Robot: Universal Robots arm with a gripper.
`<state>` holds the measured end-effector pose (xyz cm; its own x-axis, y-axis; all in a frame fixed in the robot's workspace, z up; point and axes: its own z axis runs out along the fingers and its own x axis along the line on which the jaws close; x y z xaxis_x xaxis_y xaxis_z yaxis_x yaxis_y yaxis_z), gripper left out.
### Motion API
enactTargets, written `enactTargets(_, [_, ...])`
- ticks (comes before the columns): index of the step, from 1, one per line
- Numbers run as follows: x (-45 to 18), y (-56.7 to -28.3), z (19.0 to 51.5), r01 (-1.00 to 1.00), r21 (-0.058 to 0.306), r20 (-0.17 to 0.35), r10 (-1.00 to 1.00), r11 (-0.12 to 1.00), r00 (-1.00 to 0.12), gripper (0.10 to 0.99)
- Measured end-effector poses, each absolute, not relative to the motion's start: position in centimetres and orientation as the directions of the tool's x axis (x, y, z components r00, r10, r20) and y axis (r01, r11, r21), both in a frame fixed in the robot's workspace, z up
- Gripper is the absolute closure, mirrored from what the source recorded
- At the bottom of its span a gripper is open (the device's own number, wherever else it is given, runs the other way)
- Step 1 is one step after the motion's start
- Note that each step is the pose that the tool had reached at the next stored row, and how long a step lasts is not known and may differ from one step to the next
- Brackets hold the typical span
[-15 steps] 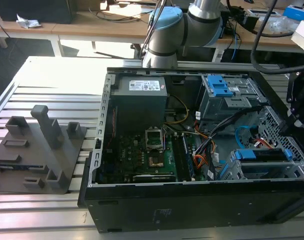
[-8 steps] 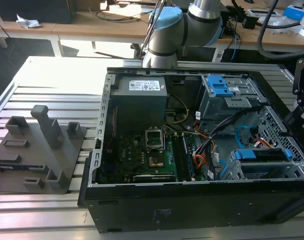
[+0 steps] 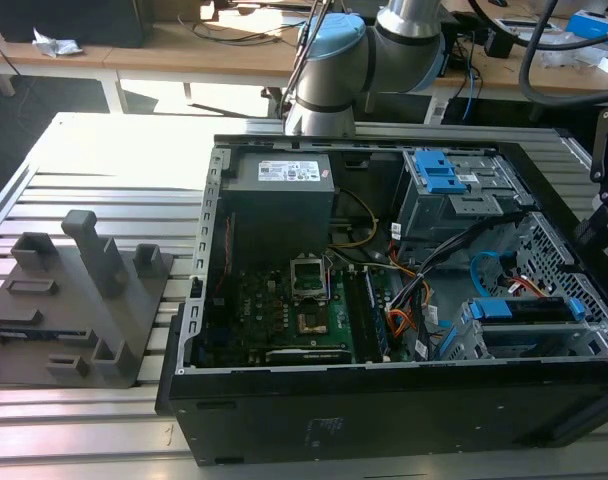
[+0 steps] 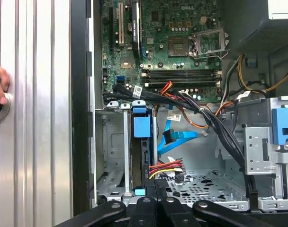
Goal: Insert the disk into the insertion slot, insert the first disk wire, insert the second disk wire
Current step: 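Insert the first disk wire, then insert the second disk wire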
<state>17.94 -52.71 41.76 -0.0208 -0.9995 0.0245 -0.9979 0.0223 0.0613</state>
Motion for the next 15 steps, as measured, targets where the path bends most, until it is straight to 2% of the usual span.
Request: enactTargets(15, [17.00,-52.72,41.82,-0.998,0.061,0.025,-0.999,0.022,-0.021,0.980])
